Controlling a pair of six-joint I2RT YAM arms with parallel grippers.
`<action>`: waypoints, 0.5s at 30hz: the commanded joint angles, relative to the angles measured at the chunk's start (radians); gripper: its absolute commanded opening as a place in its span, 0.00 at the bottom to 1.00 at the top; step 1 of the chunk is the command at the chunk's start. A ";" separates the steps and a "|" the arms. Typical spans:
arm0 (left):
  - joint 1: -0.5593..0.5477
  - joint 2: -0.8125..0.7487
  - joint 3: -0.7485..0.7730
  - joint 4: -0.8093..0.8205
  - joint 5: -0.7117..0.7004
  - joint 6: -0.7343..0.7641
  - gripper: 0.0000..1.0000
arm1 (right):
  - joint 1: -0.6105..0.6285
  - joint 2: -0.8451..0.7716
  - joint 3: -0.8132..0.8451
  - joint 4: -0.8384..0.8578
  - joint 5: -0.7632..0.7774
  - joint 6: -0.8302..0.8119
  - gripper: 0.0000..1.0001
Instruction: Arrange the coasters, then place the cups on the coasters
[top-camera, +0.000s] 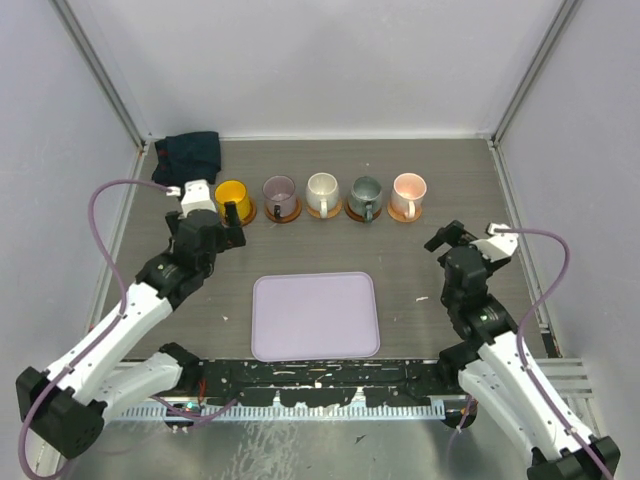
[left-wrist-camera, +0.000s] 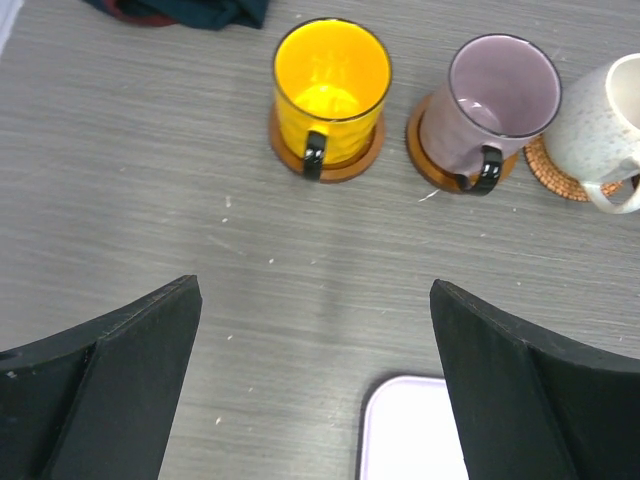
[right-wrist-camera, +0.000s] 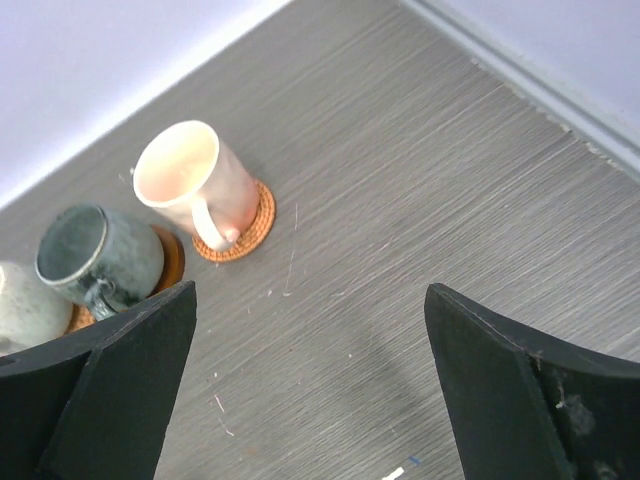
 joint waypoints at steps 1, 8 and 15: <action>0.006 -0.110 0.016 -0.168 -0.098 -0.077 0.98 | -0.003 -0.098 0.001 -0.069 0.106 0.038 1.00; 0.005 -0.234 0.062 -0.404 -0.226 -0.182 0.98 | -0.003 -0.244 -0.004 -0.147 0.218 0.121 1.00; 0.005 -0.441 -0.011 -0.391 -0.286 -0.209 0.98 | -0.003 -0.442 -0.057 -0.157 0.285 0.150 1.00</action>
